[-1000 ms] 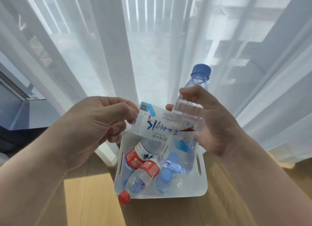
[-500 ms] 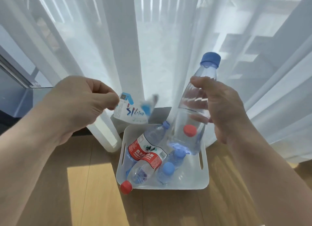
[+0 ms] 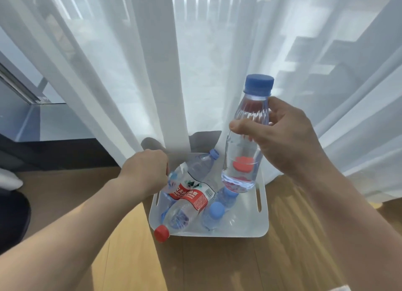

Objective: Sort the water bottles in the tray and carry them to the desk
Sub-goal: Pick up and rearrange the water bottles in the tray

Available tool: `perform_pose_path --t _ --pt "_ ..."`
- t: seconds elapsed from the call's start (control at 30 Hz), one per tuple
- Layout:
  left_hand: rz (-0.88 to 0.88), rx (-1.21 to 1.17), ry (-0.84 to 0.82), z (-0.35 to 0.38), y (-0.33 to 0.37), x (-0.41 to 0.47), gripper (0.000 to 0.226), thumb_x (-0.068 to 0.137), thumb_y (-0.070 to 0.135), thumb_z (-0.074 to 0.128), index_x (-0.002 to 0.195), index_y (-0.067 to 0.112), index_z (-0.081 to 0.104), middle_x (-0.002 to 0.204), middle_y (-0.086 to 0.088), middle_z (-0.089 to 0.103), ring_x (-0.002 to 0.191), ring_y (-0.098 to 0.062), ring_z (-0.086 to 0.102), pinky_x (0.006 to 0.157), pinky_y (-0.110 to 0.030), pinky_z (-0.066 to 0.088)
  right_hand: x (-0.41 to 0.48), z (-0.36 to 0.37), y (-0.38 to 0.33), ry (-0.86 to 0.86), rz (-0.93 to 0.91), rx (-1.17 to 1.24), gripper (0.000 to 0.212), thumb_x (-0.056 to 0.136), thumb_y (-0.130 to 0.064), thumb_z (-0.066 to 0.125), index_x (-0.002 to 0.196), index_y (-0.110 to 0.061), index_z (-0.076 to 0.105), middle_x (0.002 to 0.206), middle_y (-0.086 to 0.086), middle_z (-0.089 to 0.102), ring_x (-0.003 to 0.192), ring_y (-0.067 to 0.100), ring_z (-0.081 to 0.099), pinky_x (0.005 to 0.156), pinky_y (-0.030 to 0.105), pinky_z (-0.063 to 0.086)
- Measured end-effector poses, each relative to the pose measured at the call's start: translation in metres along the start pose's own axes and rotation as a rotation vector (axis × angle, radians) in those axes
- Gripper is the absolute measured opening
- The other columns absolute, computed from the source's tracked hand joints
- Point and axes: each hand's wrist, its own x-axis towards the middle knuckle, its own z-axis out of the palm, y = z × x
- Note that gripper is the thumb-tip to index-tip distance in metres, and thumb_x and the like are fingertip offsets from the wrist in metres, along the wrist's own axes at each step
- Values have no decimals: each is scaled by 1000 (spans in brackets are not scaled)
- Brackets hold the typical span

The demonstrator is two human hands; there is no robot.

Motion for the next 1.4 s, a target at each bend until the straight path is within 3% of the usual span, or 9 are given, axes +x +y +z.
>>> perform_pose_path --t 0.23,0.4,0.53,0.67,0.77,0.9,1.13,1.27,1.4 --pt "11 10 37 -5 -5 -1 17 86 18 51 88 12 67 84 -6 67 77 -22 63 63 -29 51 2 -4 10 -22 15 -26 24 68 -36 75 89 -30 65 79 -12 67 75 6 63 69 27 48" --pt "44 -142 131 -33 1 -8 18 86 32 52 88 21 66 88 1 69 83 -20 60 69 -29 44 6 -18 22 2 -16 -139 23 66 -31 79 70 -35 57 74 -20 62 72 1 59 65 19 46" --pt "69 -211 237 -52 9 -20 17 86 35 53 91 24 66 88 3 67 84 -19 56 69 -28 38 12 -32 35 93 77 -63 24 62 -31 83 76 -31 63 79 -11 66 81 18 65 81 41 55" --pt "80 -238 262 -55 12 -22 18 86 36 53 91 24 66 86 3 65 83 -19 55 69 -29 35 8 -37 40 192 31 -158 43 66 -28 80 98 -28 51 91 -11 59 90 22 61 77 31 46" --pt "95 -250 282 -56 12 -20 19 87 36 53 91 23 66 86 3 65 83 -19 54 70 -28 34 11 -36 46 230 51 -180 46 68 -28 78 102 -27 46 95 -8 57 91 21 57 75 30 41" --pt "130 -275 321 -58 15 -21 19 87 37 52 91 24 66 90 4 69 85 -19 58 70 -28 36 22 -20 63 126 108 -224 41 65 -21 80 95 -16 51 83 -6 56 79 18 52 59 24 38" --pt "138 -319 372 -67 11 -26 18 86 38 53 89 27 67 88 7 69 82 -19 56 69 -28 34 24 3 114 -47 279 -293 39 57 -5 77 87 -7 53 79 3 53 67 20 46 55 29 40" --pt "148 -334 396 -70 10 -26 18 86 38 53 89 27 67 89 8 69 81 -17 54 70 -28 33 20 3 132 -83 294 -351 34 58 -1 74 87 -12 61 81 3 57 68 19 51 53 26 43" --pt "163 -338 402 -70 11 -25 19 87 37 52 90 26 68 89 7 70 81 -16 54 71 -27 33 22 15 144 -172 298 -483 39 66 -2 70 101 -16 60 94 2 57 82 20 52 52 23 39"
